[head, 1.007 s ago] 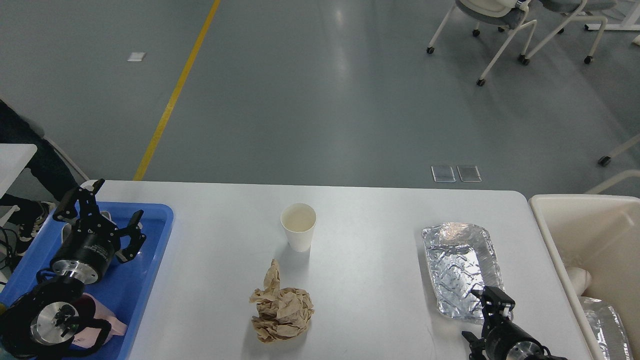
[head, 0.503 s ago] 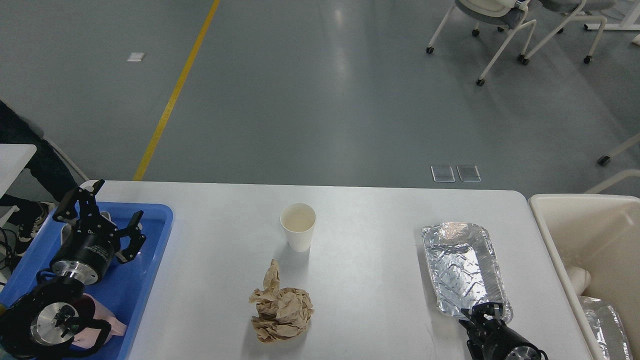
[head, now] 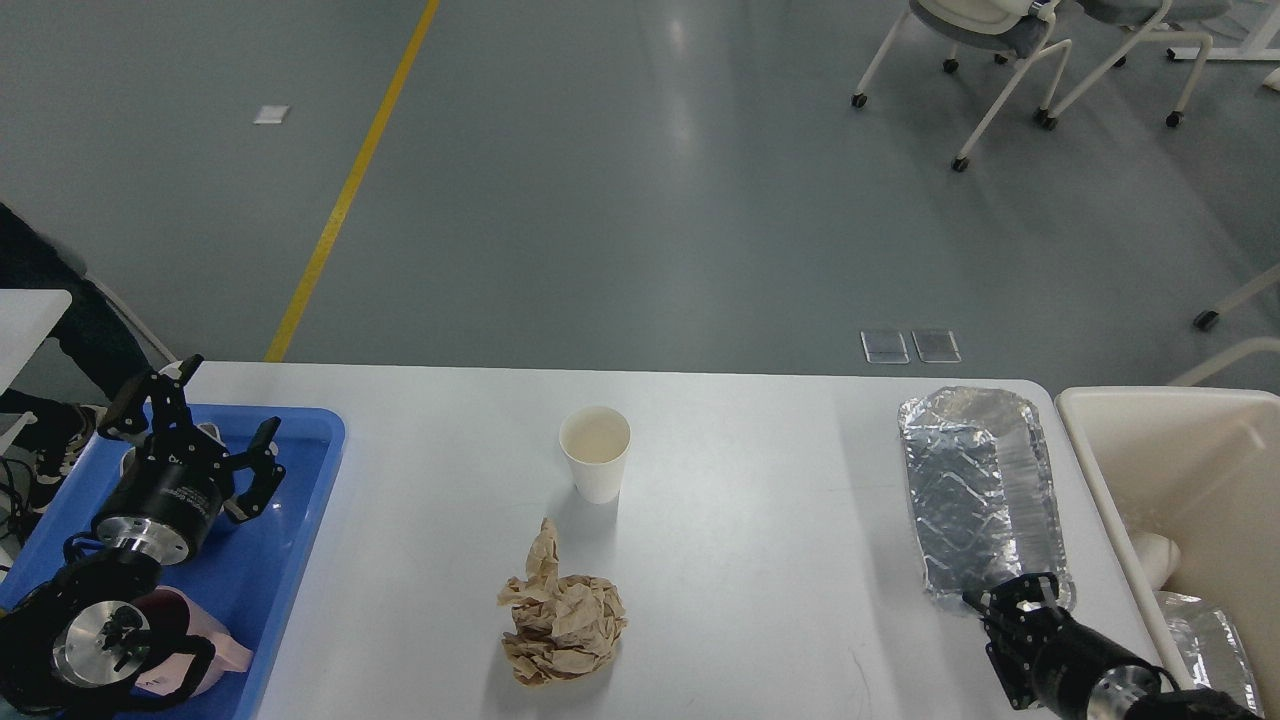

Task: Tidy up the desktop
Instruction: 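Lift the foil tray and swing it toward the paper cup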

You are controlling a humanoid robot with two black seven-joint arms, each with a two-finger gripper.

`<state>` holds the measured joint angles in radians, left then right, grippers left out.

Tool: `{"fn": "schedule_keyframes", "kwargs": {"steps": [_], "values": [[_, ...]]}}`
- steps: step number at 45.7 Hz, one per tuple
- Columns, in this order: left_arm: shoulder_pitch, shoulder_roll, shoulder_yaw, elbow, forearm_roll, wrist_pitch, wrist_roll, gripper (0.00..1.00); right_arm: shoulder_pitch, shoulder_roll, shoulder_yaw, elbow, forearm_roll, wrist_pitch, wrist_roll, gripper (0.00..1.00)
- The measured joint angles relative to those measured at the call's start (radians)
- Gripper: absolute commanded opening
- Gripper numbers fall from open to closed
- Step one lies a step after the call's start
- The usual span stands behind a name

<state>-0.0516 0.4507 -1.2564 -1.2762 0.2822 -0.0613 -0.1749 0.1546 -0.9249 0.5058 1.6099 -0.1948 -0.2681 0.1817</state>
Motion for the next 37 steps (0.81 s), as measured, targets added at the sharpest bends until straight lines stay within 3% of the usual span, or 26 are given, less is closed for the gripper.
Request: {"fn": "schedule_keyframes", "kwargs": {"steps": [5,11,18,28,37], "values": [[-0.003,0.021,-0.001,0.000,0.000,0.000,0.000,0.97,0.070,-0.168,-0.001,0.043,0.000,0.106,-0.010,0.00],[-0.004,0.048,-0.002,-0.001,0.000,0.000,0.000,0.97,0.154,-0.370,-0.004,0.051,-0.078,0.340,-0.028,0.00],[-0.003,0.055,-0.002,-0.002,0.000,0.000,0.000,0.97,0.236,-0.467,-0.004,0.047,-0.331,0.534,-0.030,0.00],[-0.002,0.059,-0.002,-0.004,0.000,0.009,0.000,0.97,0.336,-0.447,-0.002,0.037,-0.628,0.732,-0.039,0.00],[-0.002,0.078,-0.003,-0.004,-0.001,0.013,0.000,0.97,0.516,-0.283,-0.004,-0.059,-0.803,0.923,-0.096,0.00]]}}
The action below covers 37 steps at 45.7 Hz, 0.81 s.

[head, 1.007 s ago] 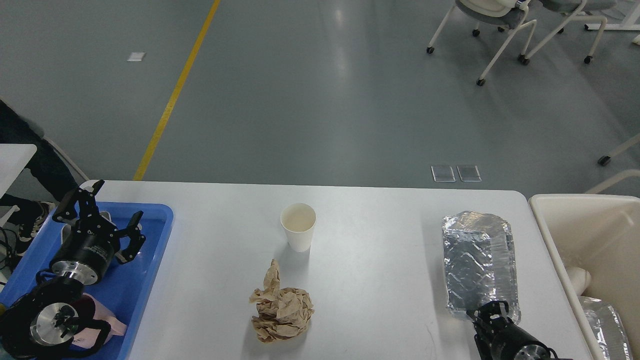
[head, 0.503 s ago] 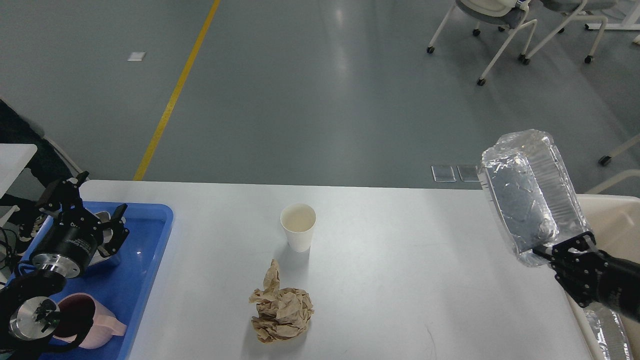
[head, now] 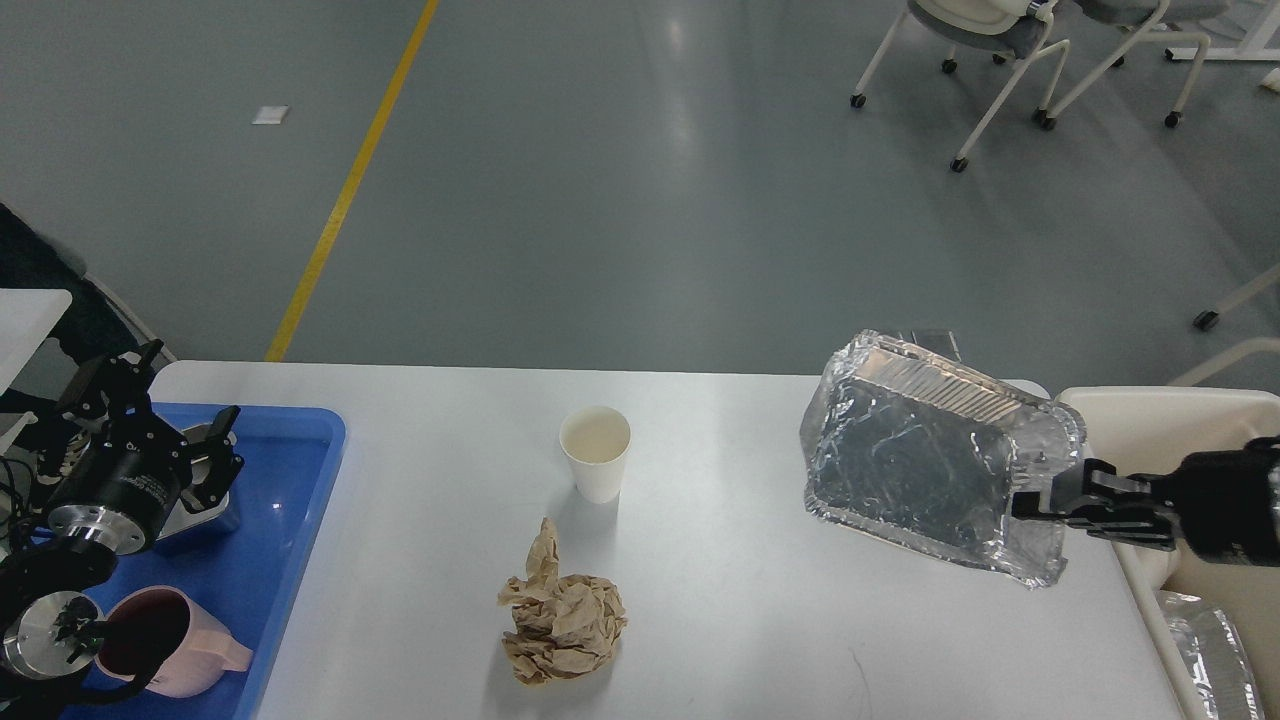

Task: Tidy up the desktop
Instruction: 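Lift the foil tray and swing it toward the paper cup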

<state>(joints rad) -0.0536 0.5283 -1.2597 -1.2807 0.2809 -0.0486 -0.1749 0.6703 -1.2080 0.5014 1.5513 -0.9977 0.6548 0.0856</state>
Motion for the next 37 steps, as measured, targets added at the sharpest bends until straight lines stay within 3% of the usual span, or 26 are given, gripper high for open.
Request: {"fn": "schedule_keyframes", "kwargs": {"steps": [10,19,23,29,37], "values": [[0.008,0.020,-0.012,0.000,0.000,0.008,0.000,0.97,0.194,0.257,-0.106,-0.217,-0.071,0.159,-0.042,0.00],[0.014,0.030,-0.014,0.001,0.000,0.012,-0.001,0.97,0.351,0.473,-0.276,-0.464,-0.005,0.179,-0.054,0.00],[0.014,0.030,-0.014,0.001,0.000,0.013,-0.001,0.97,0.371,0.565,-0.296,-0.547,0.050,0.176,-0.085,0.00],[0.015,0.029,-0.013,0.001,0.000,0.013,-0.001,0.97,0.372,0.632,-0.301,-0.600,0.088,0.168,-0.167,0.00],[0.015,0.029,-0.005,0.001,0.000,0.013,-0.002,0.97,0.367,0.648,-0.299,-0.606,0.172,0.155,-0.221,0.00]]}}
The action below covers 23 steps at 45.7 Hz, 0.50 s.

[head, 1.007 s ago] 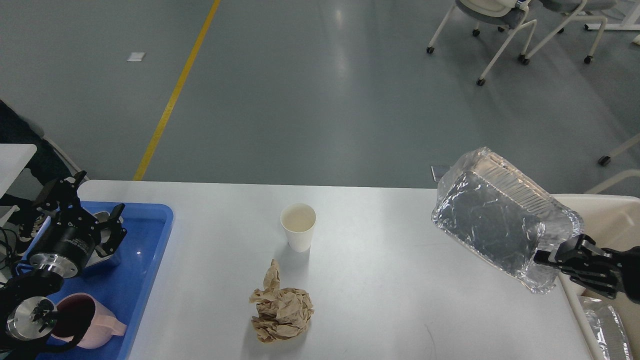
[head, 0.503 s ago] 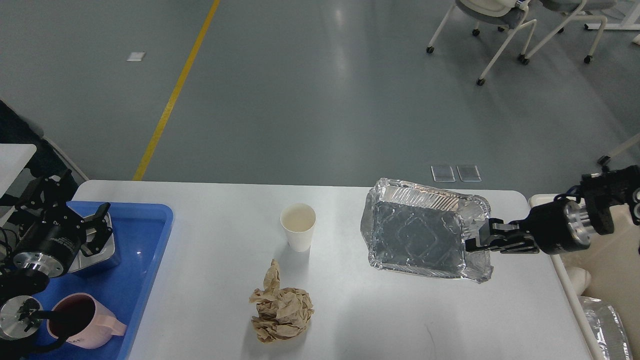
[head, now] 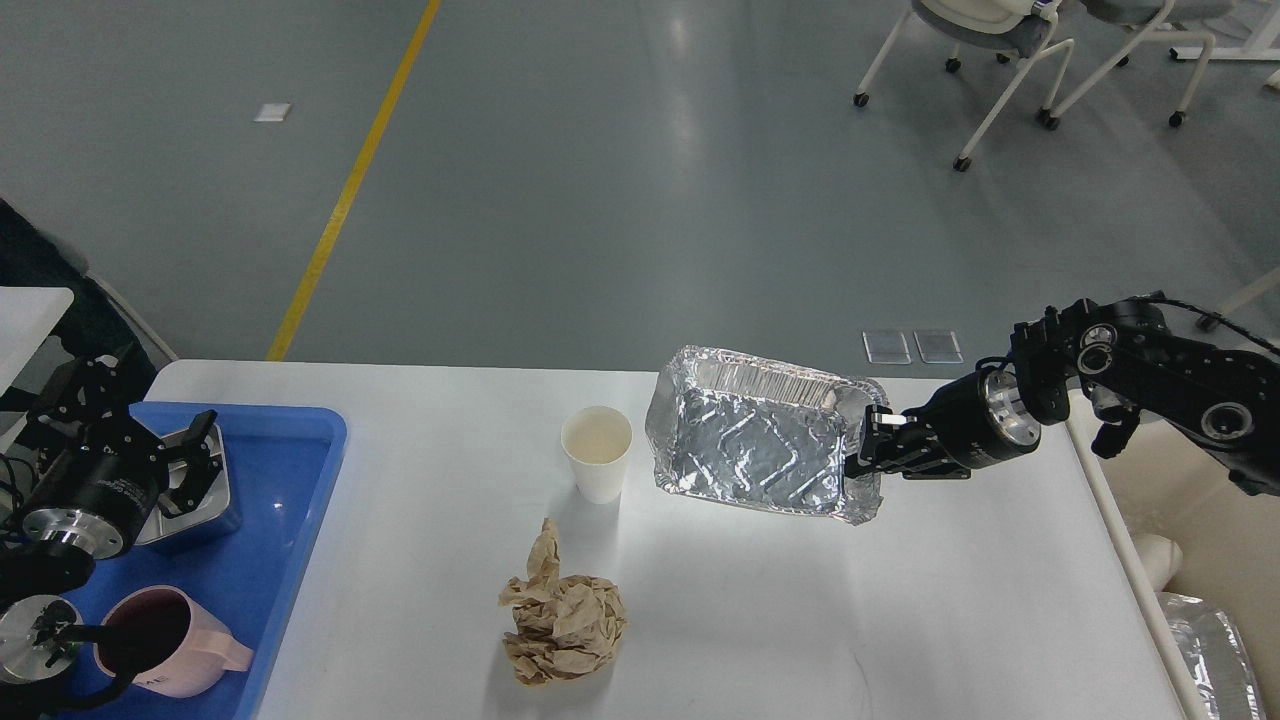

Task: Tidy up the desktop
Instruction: 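Lift the foil tray and swing it toward the paper cup, then reach the left gripper to the white paper cup and grasp it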

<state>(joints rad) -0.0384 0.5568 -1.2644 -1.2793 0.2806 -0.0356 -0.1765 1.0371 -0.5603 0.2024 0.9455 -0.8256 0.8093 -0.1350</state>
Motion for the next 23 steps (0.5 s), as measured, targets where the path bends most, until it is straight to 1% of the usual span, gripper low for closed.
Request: {"fn": "schedule_keyframes", "kwargs": {"steps": [6,13,16,23], "values": [[-0.003,0.001,0.006,0.000,0.001,-0.001,0.000,0.97,0.017,0.007,-0.003,0.001,0.047,0.004,-0.050,0.00],[-0.002,0.039,0.020,0.000,0.006,-0.002,0.000,0.97,0.040,0.009,-0.011,0.008,0.065,0.012,-0.082,0.00],[-0.008,0.082,0.068,0.000,0.026,-0.002,0.000,0.97,0.042,0.012,-0.014,0.009,0.067,0.013,-0.090,0.00],[-0.097,0.271,0.278,-0.008,0.177,0.001,0.001,0.97,0.046,0.019,-0.032,0.010,0.068,0.013,-0.095,0.00]]}}
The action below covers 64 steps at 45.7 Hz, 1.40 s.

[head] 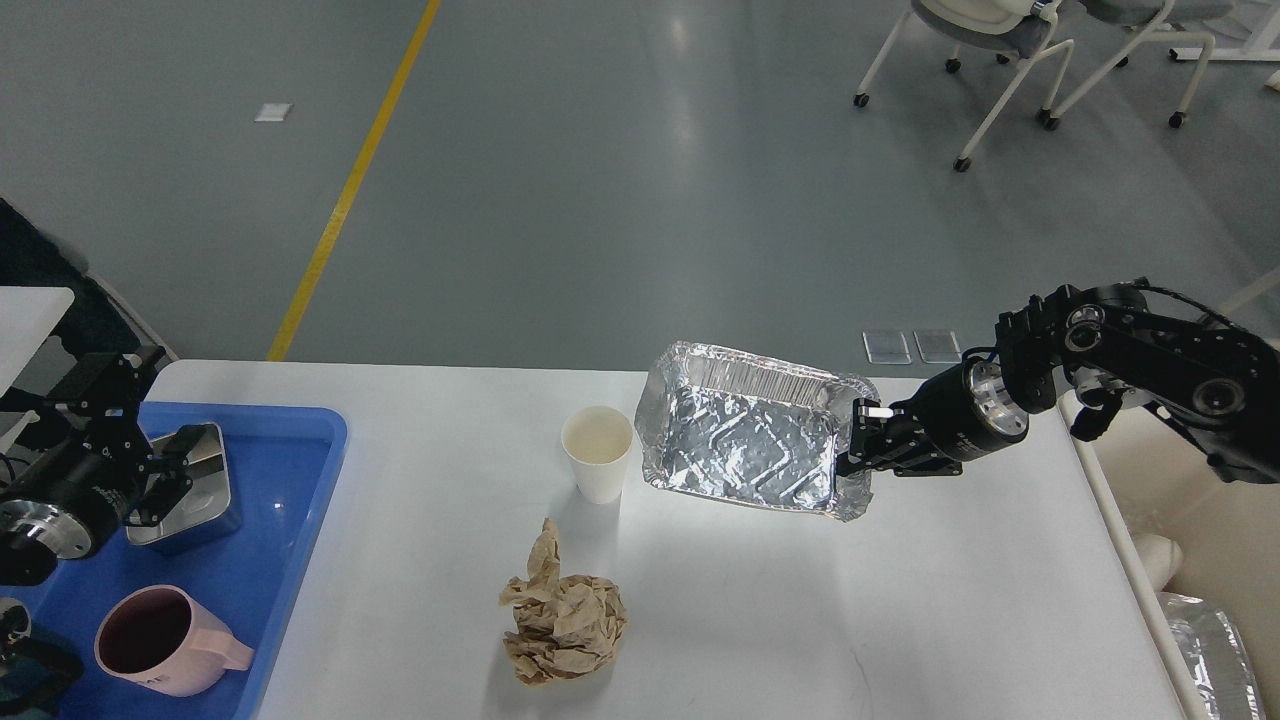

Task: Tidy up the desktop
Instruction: 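Reach the left gripper to the white paper cup and grasp it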

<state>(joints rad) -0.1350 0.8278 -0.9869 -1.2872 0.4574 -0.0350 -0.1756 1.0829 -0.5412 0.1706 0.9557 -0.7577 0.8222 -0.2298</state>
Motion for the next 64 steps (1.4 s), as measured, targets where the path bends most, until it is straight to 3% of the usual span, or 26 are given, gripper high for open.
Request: {"fn": "schedule_keyframes", "kwargs": {"steps": [7,12,20,32,38,45,51,57,64], "values": [[-0.152,0.165,0.188,-0.034,0.190,-0.003,-0.003,0.97,0.006,0.001,-0.003,0.010,0.000,-0.001,0.000,0.00],[-0.201,0.239,0.255,-0.137,0.322,-0.008,-0.005,0.97,0.014,0.001,-0.004,0.016,0.000,-0.004,0.000,0.00],[-0.209,0.370,0.372,-0.280,0.531,-0.014,-0.010,0.97,0.020,0.001,-0.005,0.022,0.000,-0.006,0.000,0.00],[-0.196,0.651,0.441,-0.351,0.622,-0.075,-0.056,0.97,0.019,-0.001,-0.008,0.032,-0.002,-0.013,-0.002,0.00],[-0.192,0.716,0.445,-0.364,0.622,-0.081,-0.081,0.97,0.018,0.000,-0.008,0.033,-0.002,-0.015,-0.002,0.00],[-0.191,0.692,0.444,-0.364,0.622,-0.081,-0.080,0.97,0.018,-0.002,-0.007,0.040,-0.002,-0.017,-0.002,0.00],[-0.245,0.562,0.442,-0.338,0.643,-0.095,-0.072,0.97,0.017,-0.007,-0.007,0.054,-0.002,-0.018,-0.002,0.00],[-0.384,0.383,0.442,-0.254,0.705,-0.197,-0.048,0.97,0.017,-0.008,-0.007,0.063,-0.002,-0.021,-0.002,0.00],[-0.545,0.152,0.465,-0.059,0.755,-0.314,0.004,0.97,0.018,-0.008,-0.004,0.065,-0.002,-0.028,-0.002,0.00]]}}
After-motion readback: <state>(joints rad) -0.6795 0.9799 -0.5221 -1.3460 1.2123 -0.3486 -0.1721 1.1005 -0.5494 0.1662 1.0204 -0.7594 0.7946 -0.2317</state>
